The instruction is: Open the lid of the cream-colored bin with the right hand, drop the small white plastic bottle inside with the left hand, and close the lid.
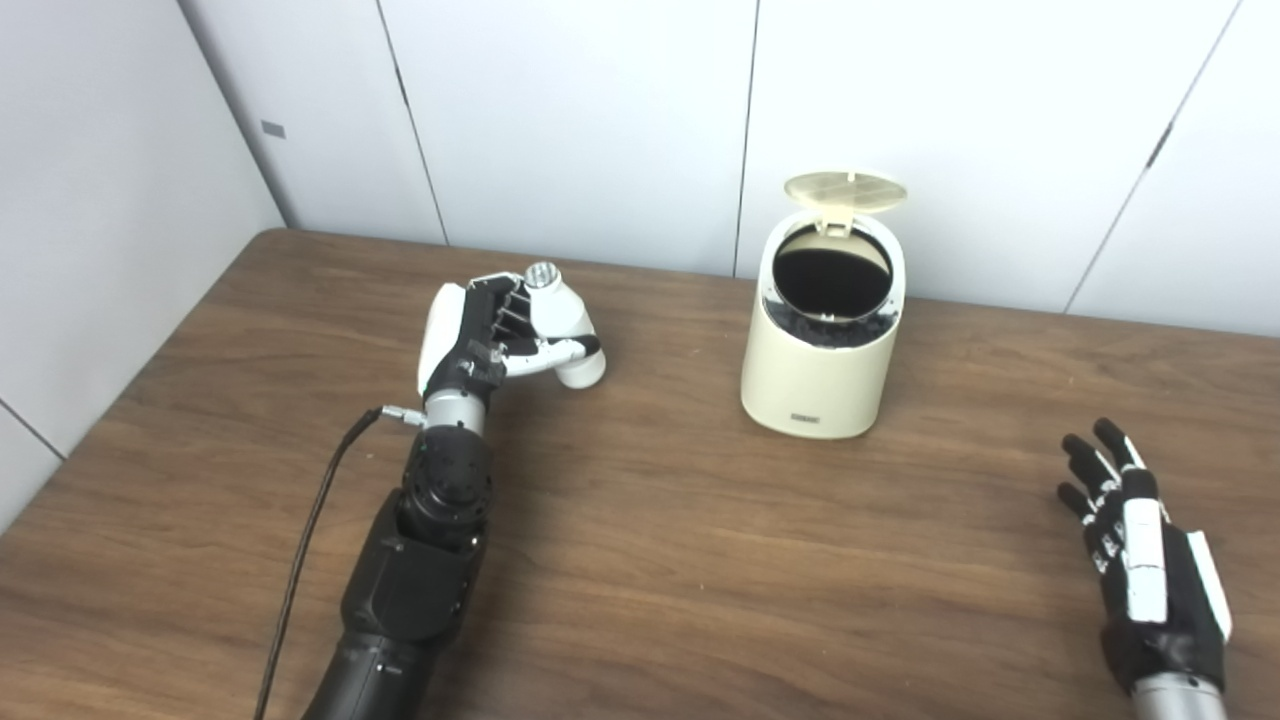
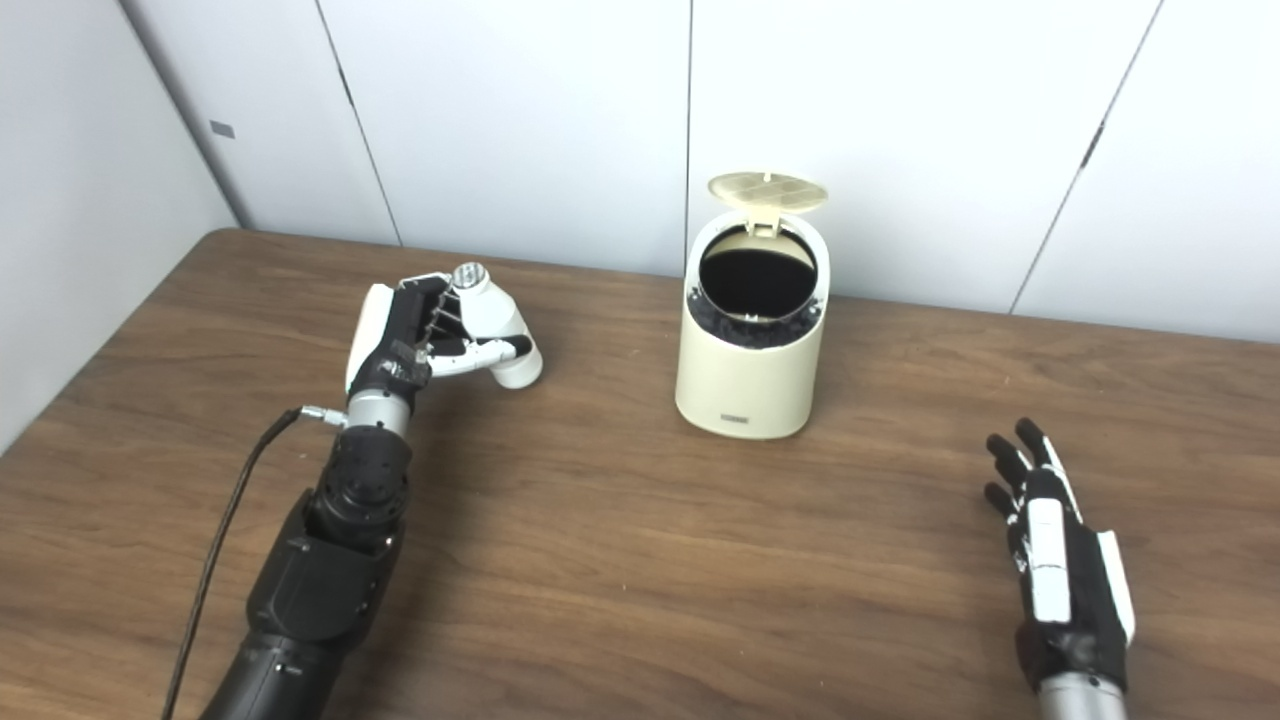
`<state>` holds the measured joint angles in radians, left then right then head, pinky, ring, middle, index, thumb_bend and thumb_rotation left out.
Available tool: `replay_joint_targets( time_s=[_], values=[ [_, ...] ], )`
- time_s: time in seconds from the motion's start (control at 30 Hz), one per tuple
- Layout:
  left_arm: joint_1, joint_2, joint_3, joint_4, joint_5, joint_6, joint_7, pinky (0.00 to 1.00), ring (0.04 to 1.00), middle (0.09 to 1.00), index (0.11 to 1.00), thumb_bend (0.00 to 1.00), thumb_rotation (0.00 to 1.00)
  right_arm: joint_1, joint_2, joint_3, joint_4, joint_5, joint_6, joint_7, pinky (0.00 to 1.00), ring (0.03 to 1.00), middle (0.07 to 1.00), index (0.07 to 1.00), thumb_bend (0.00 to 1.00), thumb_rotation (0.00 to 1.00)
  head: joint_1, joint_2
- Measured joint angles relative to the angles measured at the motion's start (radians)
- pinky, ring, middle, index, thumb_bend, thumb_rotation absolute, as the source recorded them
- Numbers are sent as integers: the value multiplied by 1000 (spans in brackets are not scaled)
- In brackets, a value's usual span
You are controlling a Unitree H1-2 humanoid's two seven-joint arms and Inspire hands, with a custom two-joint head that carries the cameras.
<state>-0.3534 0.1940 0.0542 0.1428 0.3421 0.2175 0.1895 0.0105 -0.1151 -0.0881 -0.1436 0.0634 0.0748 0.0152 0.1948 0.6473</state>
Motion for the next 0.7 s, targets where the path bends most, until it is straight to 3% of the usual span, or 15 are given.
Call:
replay_joint_targets(
  time_s=[0.33,0.7],
  values=[
    [1,0,-4,-5,1,-1,0,497,495,512,451,500,0,0,-2,-6,0,7,3,0,953,960,903,946,580,975,-17,2],
    [6,-15,-52,-194,56,-1,-1,457,459,508,451,501,0,1,1,6,0,-19,2,-7,933,950,904,944,582,999,-58,-6]
  ],
)
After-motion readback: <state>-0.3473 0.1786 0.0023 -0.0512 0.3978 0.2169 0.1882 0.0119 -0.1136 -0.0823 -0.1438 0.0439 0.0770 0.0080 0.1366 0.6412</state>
